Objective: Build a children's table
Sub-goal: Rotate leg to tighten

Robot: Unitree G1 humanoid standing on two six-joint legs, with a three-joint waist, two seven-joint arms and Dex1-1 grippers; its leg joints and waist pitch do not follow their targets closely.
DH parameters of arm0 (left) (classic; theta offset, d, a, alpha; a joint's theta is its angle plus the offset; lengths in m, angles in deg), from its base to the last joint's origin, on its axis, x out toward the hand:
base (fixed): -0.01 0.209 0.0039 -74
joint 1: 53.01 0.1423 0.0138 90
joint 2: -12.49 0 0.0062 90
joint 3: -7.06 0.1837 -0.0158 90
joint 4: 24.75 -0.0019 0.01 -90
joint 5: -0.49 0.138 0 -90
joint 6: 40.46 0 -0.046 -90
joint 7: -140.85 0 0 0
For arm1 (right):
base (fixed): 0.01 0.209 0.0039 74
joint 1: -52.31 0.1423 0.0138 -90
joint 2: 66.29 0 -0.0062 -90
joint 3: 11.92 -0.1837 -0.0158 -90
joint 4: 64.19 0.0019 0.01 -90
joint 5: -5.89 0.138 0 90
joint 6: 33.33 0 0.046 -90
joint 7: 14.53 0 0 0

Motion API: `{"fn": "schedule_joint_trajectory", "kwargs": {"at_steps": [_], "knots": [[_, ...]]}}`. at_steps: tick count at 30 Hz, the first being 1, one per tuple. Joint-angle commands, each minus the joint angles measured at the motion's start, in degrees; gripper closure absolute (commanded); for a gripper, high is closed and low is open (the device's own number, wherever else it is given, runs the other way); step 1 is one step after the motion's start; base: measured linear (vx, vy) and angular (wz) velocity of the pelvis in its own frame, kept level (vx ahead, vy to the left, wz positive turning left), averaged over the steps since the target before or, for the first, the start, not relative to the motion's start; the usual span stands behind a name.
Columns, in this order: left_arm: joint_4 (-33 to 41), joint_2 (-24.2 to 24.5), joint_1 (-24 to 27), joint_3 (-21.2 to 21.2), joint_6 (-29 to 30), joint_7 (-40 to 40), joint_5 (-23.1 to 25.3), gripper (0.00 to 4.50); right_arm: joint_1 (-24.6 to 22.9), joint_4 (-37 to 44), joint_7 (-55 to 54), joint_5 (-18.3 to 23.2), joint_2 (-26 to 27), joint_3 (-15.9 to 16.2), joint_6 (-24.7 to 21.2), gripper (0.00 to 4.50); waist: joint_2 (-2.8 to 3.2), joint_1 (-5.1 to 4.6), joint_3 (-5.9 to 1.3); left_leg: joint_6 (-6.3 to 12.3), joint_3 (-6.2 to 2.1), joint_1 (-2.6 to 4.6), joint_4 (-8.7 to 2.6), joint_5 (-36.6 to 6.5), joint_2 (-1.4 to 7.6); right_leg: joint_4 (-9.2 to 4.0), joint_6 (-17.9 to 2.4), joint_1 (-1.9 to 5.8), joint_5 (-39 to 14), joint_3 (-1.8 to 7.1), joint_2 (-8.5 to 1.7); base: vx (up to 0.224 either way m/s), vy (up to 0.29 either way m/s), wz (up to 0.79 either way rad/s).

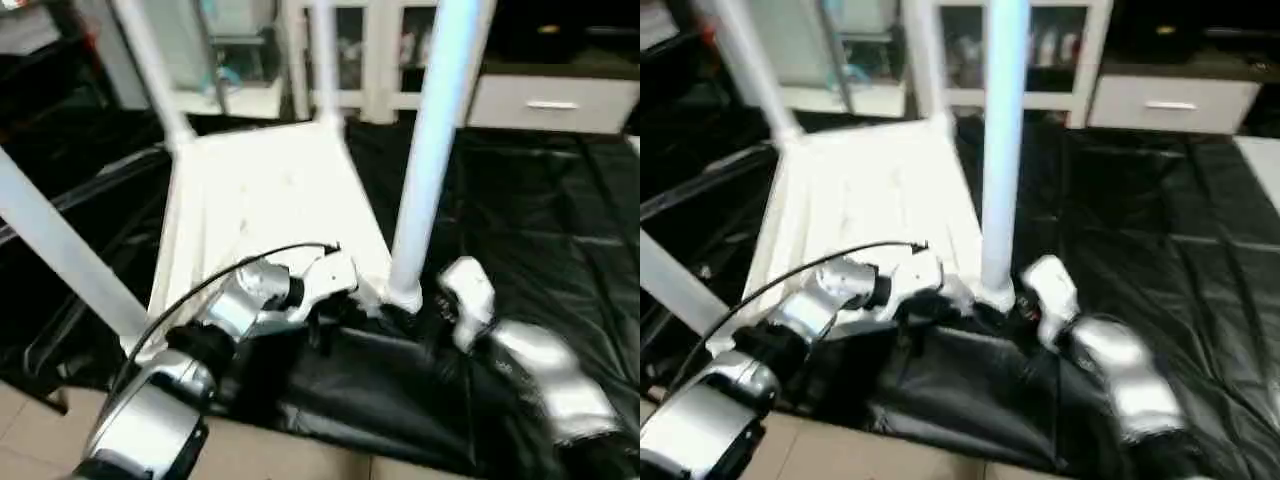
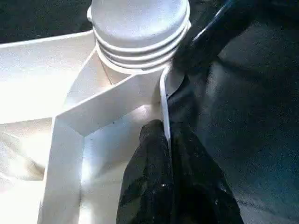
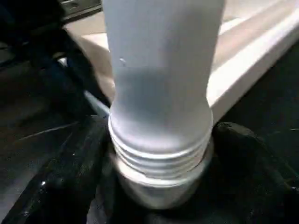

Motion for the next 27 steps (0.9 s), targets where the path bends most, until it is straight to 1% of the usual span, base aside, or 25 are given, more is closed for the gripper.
{"fn": "schedule_joint_trajectory", "kwargs": {"at_steps": [1,3,4,5,7,8,10,11,12,13,14,17,18,20,22,23,24,27], "knots": [[-1.11,0.73,2.47,3.23,0.15,-3.03,1.42,4.50,-0.60,1.94,1.78,1.16,-0.44,-0.38,-1.89,0.66,-1.52,0.13,-2.91,8.32,-2.19,0.25,-3.78,-8.93,5.82,-2.12,-16.83,2.06,-2.78,2.51,-4.02,0.000,0.000,0.00],[0.35,1.31,2.97,2.95,0.50,-4.47,1.27,4.50,-0.53,2.52,1.98,1.97,-0.86,-0.80,-3.10,0.66,-1.63,0.37,-2.93,7.91,-2.23,0.31,-3.82,-9.33,5.82,-2.12,-16.67,2.13,-3.66,2.47,-4.04,0.000,0.000,0.00],[0.44,1.34,3.00,2.93,0.56,-4.54,1.26,4.50,-0.41,2.38,1.84,2.01,-0.72,-0.88,-3.08,0.66,-1.51,0.35,-2.82,7.44,-2.18,0.29,-3.93,-10.05,5.80,-2.28,-16.51,1.98,-5.01,2.47,-3.99,0.000,0.000,0.00],[0.83,1.46,3.14,2.95,0.78,-4.75,1.14,4.50,0.14,1.77,1.39,2.07,-0.07,-1.07,-3.01,0.66,-1.55,0.37,-2.73,6.62,-2.19,0.40,-4.10,-11.32,5.80,-2.50,-16.19,1.90,-7.07,2.50,-3.99,0.000,0.000,0.00],[1.10,1.53,3.25,2.97,0.93,-4.86,1.07,4.50,0.41,1.53,1.26,2.11,0.24,-1.13,-3.04,0.66,-1.54,0.35,-2.63,5.55,-2.26,0.42,-4.30,-12.43,5.80,-2.74,-15.60,1.91,-9.48,2.55,-4.07,0.000,0.000,0.00],[1.54,1.65,3.45,2.95,1.10,-5.09,1.01,4.50,0.75,1.44,1.34,2.40,0.78,-1.32,-3.42,0.66,-1.62,0.31,-2.62,4.96,-2.25,0.53,-4.36,-12.79,5.81,-2.80,-15.37,1.84,-10.06,2.60,-3.99,0.000,0.000,0.00],[1.92,1.70,3.66,2.88,1.33,-5.26,0.99,4.50,1.16,1.33,1.64,2.97,1.32,-1.59,-3.78,0.66,-1.63,0.35,-2.70,4.72,-2.27,0.52,-4.36,-12.23,5.81,-2.64,-15.46,1.88,-9.12,2.63,-4.01,0.000,0.000,0.00],[2.50,1.75,3.94,2.79,1.73,-5.48,1.01,4.50,1.27,1.58,1.78,3.31,1.49,-1.89,-4.23,0.66,-1.60,0.32,-2.75,4.88,-2.25,0.50,-4.28,-11.64,5.78,-2.53,-15.51,1.88,-8.14,2.60,-3.96,0.000,0.000,0.00],[2.50,1.75,3.94,2.79,1.73,-5.48,1.01,4.50,1.27,1.58,1.78,3.31,1.49,-1.89,-4.23,0.66,-1.71,0.31,-2.78,5.00,-2.23,0.51,-4.23,-11.25,5.78,-2.46,-15.60,1.91,-7.51,2.60,-3.98,0.000,0.000,0.00],[2.71,1.79,4.05,2.77,1.92,-5.60,1.00,4.50,1.29,1.70,1.96,3.63,1.52,-2.07,-4.44,0.82,-1.64,0.35,-2.83,5.45,-2.24,0.39,-4.11,-10.16,5.73,-2.29,-15.78,2.00,-6.38,2.54,-4.00,0.000,0.000,0.00],[2.94,1.87,4.18,2.78,2.11,-5.83,0.98,4.50,1.32,1.70,2.12,3.80,1.44,-2.24,-4.60,1.01,-1.71,0.35,-2.82,5.63,-2.19,0.39,-4.07,-9.93,5.70,-2.31,-15.80,1.97,-6.23,2.54,-3.96,0.000,0.000,0.00],[3.36,2.11,4.45,2.85,2.43,-6.18,0.96,4.50,1.15,1.60,2.96,4.11,0.89,-2.57,-5.17,1.03,-1.66,0.45,-2.93,6.23,-2.15,0.37,-3.85,-8.86,5.68,-2.15,-16.06,2.02,-5.19,2.50,-4.03,0.000,0.000,0.00],[3.43,2.17,4.50,2.87,2.49,-6.24,0.97,4.50,1.07,1.61,3.12,4.14,0.77,-2.63,-5.28,1.14,-1.68,0.45,-2.95,6.32,-2.16,0.34,-3.81,-8.66,5.67,-2.13,-16.05,2.02,-5.08,2.49,-4.02,0.000,0.000,0.00],[3.76,2.32,4.67,2.90,2.79,-6.33,0.95,4.50,0.77,1.71,3.62,4.16,0.44,-2.76,-5.44,1.40,-1.68,0.46,-2.93,6.37,-2.17,0.37,-3.83,-8.74,5.68,-2.16,-15.99,2.00,-5.59,2.46,-3.98,0.000,0.000,0.00],[3.85,2.46,4.69,2.98,3.06,-6.57,0.98,4.50,0.80,1.55,3.95,4.29,0.25,-2.71,-5.67,1.45,-1.71,0.45,-2.89,6.34,-2.17,0.38,-3.82,-8.92,5.68,-2.21,-15.91,1.98,-6.06,2.48,-3.97,0.000,0.000,0.00],[3.85,2.53,4.73,3.03,3.13,-6.68,1.01,4.50,0.77,1.53,4.00,4.36,0.27,-2.70,-5.67,1.58,-1.67,0.44,-2.87,6.28,-2.17,0.37,-3.85,-9.07,5.68,-2.23,-15.85,2.00,-6.36,2.48,-3.97,0.000,0.000,0.00],[3.84,2.56,4.73,3.04,3.18,-6.72,1.03,4.50,0.80,1.47,4.03,4.37,0.29,-2.71,-5.68,1.58,-1.66,0.44,-2.88,6.05,-2.18,0.42,-3.86,-9.36,5.68,-2.28,-15.84,1.98,-6.77,2.49,-3.99,0.000,0.000,0.00],[4.15,2.78,5.03,3.20,3.60,-7.01,1.13,4.50,0.72,1.42,3.53,4.05,0.87,-2.82,-5.04,1.73,-1.70,0.40,-2.89,5.83,-2.19,0.44,-3.86,-9.41,5.69,-2.24,-15.87,1.96,-6.70,2.51,-3.95,0.000,0.000,0.00]]}}
